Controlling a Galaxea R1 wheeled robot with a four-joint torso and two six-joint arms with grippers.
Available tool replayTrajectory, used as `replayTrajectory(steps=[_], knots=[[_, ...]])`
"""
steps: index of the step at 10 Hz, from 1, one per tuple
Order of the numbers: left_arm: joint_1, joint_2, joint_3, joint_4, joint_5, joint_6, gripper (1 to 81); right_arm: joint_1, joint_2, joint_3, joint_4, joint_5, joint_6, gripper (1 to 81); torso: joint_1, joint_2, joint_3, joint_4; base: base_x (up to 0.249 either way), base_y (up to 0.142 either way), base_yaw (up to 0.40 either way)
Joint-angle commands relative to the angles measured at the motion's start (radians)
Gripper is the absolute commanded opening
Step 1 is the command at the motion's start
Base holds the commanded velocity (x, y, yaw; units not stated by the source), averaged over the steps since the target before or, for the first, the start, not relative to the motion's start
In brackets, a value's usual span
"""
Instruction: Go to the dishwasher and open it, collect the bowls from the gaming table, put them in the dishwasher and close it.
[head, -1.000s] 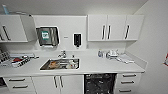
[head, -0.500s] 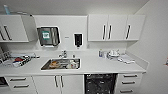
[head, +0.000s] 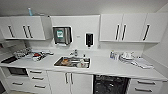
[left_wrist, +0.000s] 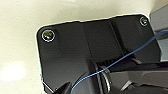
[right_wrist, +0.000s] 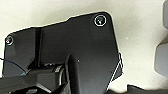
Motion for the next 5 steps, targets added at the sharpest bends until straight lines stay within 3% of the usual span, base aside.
replayTrajectory(steps=[1,5], knots=[[-0.053,-0.004,-0.002,-0.003,0.051,0.0,81.1,0.054,0.002,-0.001,-0.003,-0.054,-0.001,81.1,0.0,0.0,0.0,0.0,0.0,0.0,0.337],[-0.06,-0.001,-0.002,-0.005,0.051,-0.007,81.1,0.054,-0.001,-0.005,-0.002,-0.054,0.001,81.1,0.0,0.0,0.0,0.0,0.0,0.0,0.341]])
